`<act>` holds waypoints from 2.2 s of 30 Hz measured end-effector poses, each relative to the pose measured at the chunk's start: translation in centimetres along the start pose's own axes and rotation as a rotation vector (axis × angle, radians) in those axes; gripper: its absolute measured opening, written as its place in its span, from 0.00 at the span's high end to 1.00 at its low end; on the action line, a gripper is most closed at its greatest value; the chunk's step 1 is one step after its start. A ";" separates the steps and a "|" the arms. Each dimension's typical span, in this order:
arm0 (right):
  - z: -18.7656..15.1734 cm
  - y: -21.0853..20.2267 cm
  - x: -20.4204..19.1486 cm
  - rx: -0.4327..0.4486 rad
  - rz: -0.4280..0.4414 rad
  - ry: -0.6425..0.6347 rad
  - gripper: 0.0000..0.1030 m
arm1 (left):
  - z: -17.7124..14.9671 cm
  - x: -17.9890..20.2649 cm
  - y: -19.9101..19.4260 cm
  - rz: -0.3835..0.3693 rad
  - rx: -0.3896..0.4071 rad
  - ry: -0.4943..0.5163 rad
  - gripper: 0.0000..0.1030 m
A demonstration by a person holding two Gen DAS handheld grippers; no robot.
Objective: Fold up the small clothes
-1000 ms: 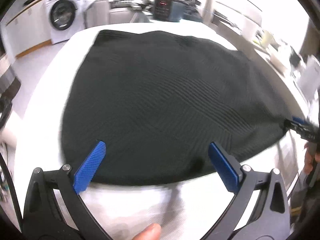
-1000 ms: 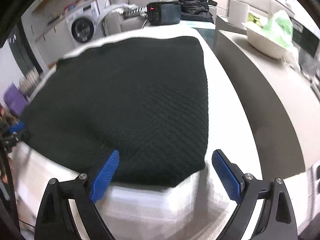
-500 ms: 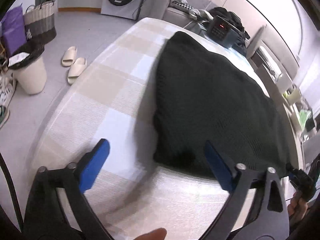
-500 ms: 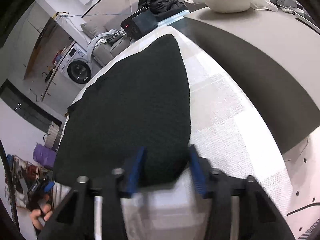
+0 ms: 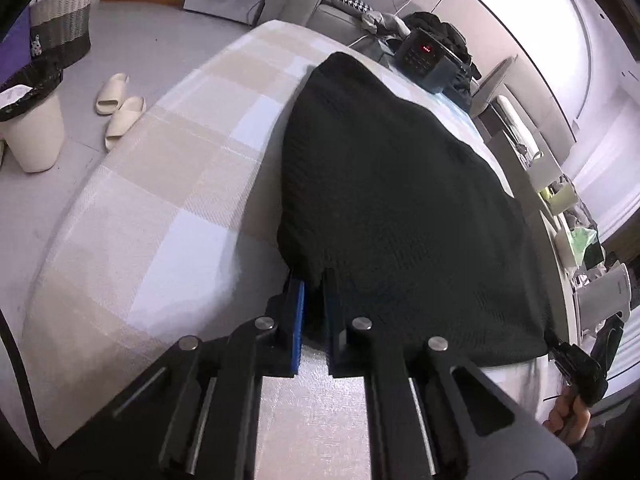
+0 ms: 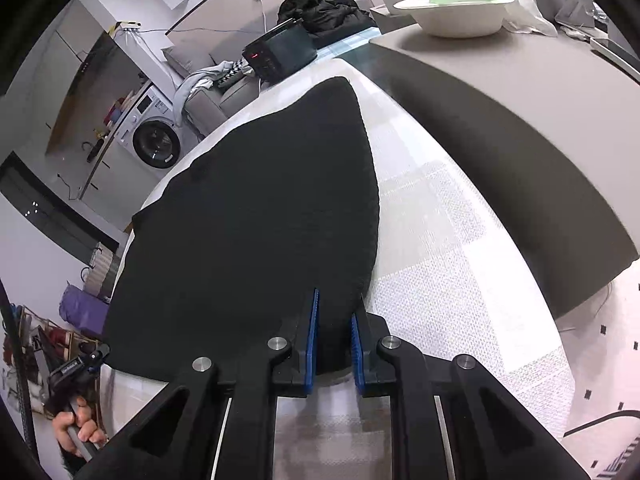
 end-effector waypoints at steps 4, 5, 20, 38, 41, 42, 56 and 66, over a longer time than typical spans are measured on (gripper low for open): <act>0.0 -0.2 0.7 -0.001 0.012 0.034 0.90 | -0.3 -0.2 -0.2 0.032 0.005 0.046 0.95; -0.2 -0.1 1.0 -0.013 0.017 0.044 0.90 | -0.4 -0.2 -0.2 0.033 0.005 0.054 0.95; 0.3 0.4 1.9 0.015 0.011 0.086 0.89 | -0.3 -0.6 -0.6 0.031 0.014 0.062 0.95; 3.1 -2.7 -2.6 0.138 -0.031 -0.180 0.53 | 2.6 1.5 -2.6 0.089 0.129 0.145 0.70; 2.1 -1.0 -6.8 0.088 0.026 -0.315 0.30 | 3.1 4.0 -1.9 0.026 0.129 0.167 0.48; 1.6 -0.2 -8.4 0.077 0.045 -0.362 0.27 | 3.1 5.1 -1.5 0.000 0.127 0.180 0.42; -2.1 9.9 -14.2 -0.126 0.046 -0.581 0.25 | -1.6 14.6 8.8 -0.127 -0.106 0.442 0.17; 1.4 6.3 -3.7 -0.062 -0.193 -0.426 0.24 | -0.8 11.1 7.5 -0.102 -0.102 0.432 0.17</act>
Point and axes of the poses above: each gripper's, at about its wrist camera, not at the fingertips, and y roughly the way its jaws point, x to its right, z to its top, the point moved 9 cm from there along y, roughly the way its jaws point, and after that the axes turned 12 degrees about x, right-handed, at the moved point
